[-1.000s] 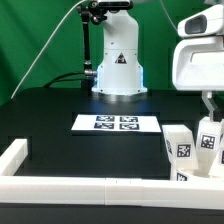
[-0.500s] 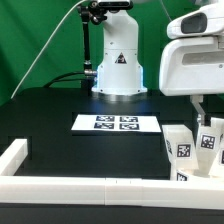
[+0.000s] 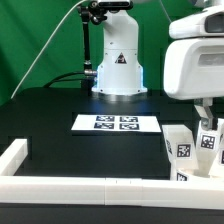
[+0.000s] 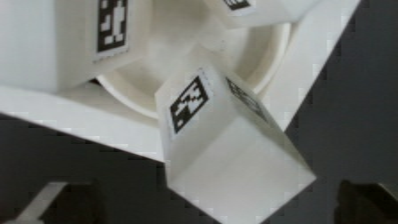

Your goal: Assemble stool

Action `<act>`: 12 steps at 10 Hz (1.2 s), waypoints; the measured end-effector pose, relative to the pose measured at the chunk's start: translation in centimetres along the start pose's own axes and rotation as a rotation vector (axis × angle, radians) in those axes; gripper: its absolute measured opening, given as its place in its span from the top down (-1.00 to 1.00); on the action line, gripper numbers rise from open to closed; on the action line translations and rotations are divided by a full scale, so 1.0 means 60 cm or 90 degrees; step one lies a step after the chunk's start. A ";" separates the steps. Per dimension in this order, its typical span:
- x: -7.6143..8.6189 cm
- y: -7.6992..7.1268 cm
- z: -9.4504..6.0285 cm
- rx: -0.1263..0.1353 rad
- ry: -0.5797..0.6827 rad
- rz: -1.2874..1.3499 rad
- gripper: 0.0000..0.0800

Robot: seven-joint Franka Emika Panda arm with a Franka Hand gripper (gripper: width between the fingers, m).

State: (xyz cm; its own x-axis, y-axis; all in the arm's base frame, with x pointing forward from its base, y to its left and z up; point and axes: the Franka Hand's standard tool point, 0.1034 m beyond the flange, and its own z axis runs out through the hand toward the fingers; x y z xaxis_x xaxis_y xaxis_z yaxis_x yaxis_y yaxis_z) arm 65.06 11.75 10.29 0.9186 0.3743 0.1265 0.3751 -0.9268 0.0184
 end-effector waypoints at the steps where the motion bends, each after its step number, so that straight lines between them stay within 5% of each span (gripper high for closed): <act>1: -0.001 0.006 0.000 -0.005 -0.002 -0.027 -0.62; 8: -0.008 0.011 0.010 -0.035 -0.025 -0.362 -0.62; 12: -0.016 0.005 0.034 -0.032 -0.032 -0.362 -0.62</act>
Offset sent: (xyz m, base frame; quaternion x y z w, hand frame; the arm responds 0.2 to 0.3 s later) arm 0.0000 0.0000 0.0000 0.0000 0.0000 -0.1296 0.9916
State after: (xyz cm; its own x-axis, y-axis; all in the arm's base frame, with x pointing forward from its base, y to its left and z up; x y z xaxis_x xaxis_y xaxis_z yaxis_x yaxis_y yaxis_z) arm 64.55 11.17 8.17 0.5789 0.8146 0.0354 0.8071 -0.5787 0.1170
